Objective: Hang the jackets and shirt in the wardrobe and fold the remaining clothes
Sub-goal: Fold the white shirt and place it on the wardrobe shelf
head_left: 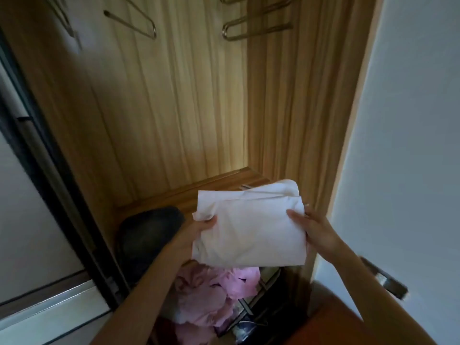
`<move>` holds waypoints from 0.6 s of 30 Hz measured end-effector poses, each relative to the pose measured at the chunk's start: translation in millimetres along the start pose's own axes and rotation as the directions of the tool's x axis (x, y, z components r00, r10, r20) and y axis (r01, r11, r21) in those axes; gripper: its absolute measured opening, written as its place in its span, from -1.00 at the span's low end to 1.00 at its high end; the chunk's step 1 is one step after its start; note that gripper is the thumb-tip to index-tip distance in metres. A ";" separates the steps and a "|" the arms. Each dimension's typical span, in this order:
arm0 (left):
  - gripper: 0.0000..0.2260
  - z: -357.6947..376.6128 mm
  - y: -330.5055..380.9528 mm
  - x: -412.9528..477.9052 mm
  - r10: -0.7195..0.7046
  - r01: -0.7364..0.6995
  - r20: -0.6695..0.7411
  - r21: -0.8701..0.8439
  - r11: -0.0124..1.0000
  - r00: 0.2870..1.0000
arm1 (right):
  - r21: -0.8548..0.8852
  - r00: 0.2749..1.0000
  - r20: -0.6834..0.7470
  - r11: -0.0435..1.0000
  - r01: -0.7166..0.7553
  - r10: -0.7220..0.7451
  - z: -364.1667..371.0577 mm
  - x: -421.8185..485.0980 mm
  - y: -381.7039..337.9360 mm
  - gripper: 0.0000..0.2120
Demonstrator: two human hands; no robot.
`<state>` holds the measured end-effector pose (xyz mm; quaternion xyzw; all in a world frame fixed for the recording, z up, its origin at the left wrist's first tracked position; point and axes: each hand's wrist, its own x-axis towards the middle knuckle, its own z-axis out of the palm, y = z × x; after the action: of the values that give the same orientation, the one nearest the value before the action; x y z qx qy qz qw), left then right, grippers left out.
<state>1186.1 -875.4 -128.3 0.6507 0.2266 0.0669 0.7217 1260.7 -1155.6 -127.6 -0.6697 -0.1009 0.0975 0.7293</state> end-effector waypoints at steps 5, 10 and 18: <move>-0.52 -40.6 6.5 28.9 0.031 0.005 -0.234 0.150 0.989 0.972 | 0.045 0.981 0.176 0.995 -0.086 0.077 44.4 79.5 24.6 -0.82; -0.62 -90.1 0.1 40.8 0.120 0.041 -0.482 0.310 0.950 0.868 | -0.079 0.917 0.328 0.974 -0.211 0.225 115.8 141.2 67.1 -0.74; -0.71 -146.4 4.8 60.0 0.326 0.052 -0.711 0.454 0.890 0.623 | -0.125 0.842 0.492 0.975 -0.186 0.224 225.5 197.0 86.0 -0.70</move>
<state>1179.8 -718.2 -145.5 0.7172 0.4698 0.3427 0.3840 1386.8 -877.9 -191.4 -0.6538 -0.2185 0.3423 0.6385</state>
